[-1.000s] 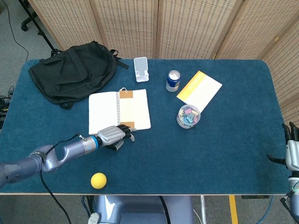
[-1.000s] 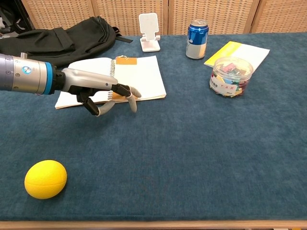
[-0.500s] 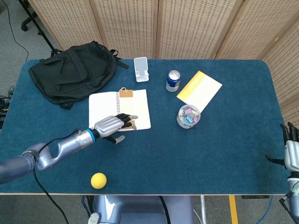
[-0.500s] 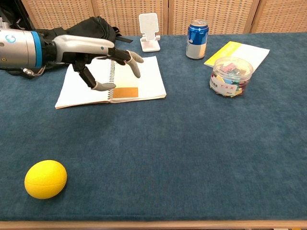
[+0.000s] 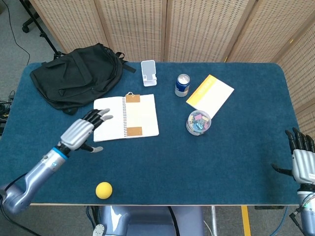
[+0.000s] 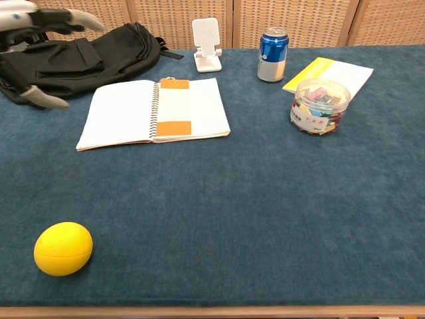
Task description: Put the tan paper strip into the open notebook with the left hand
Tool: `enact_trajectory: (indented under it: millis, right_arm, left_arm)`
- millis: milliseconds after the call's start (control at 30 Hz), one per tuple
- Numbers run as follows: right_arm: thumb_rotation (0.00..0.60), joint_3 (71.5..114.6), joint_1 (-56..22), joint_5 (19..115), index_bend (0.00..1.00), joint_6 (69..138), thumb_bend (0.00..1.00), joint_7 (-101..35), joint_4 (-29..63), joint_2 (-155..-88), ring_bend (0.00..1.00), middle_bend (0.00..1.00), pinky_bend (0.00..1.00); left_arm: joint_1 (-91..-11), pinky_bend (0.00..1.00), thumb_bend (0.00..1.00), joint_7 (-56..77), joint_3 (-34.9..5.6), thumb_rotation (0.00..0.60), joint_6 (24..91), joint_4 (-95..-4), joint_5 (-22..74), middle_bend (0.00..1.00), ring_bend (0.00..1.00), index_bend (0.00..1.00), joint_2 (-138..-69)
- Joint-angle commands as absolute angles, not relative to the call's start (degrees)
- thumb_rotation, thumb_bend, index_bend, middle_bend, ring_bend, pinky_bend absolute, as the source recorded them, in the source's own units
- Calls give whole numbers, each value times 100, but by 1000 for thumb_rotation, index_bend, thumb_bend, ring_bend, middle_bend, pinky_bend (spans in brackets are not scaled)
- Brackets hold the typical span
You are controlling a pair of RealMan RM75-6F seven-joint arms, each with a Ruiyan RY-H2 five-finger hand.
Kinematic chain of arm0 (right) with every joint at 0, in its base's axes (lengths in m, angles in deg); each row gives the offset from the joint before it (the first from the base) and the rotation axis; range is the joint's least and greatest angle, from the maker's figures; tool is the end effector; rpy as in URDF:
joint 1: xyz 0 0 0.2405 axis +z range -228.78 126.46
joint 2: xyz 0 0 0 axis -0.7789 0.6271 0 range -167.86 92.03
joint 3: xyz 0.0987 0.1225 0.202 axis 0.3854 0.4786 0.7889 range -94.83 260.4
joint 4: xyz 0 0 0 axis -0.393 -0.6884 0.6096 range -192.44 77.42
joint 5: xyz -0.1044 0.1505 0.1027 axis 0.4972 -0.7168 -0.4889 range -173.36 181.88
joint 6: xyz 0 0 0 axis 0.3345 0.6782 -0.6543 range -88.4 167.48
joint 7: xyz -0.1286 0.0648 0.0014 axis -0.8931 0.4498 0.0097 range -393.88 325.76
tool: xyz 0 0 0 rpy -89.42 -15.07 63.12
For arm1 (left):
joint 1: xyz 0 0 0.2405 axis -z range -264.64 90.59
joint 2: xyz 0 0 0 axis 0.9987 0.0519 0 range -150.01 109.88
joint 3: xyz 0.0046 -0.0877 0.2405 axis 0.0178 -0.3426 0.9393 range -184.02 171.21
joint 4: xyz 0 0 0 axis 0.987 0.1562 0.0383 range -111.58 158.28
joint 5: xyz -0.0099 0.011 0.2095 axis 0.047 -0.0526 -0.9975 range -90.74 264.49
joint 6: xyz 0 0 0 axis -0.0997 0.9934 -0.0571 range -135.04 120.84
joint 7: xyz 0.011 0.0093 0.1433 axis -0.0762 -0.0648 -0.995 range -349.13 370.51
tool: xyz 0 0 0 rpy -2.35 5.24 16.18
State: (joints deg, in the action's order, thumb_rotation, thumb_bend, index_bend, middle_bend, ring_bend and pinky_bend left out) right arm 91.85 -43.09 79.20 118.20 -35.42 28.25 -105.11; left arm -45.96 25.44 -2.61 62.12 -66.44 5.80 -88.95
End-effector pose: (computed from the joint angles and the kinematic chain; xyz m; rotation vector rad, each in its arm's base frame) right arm -0.3398 -0.2217 0.1667 1.2514 -0.9065 0.8124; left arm -0.1928 0.3211 0.0895 -1.8467 -1.0302 -1.1864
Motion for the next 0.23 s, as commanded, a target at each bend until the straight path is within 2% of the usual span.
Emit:
enact_trajectory:
  millis: [33,233]
  right_arm:
    - [600,9086,-4347,8217,0,12023,0,-3467,2894,-10526,0,0,0]
    - [600,8988,-4385,8490,0,12192,0,-3443,2910,-10573,0,0,0]
  left_arm:
    - [-5871,0,0,1497,-228,600,7571,-7148,1322,0,0,0,-8816]
    - [-6665,0,51,1123,-172,600,8073,-7040,1710,0,0,0,-8995]
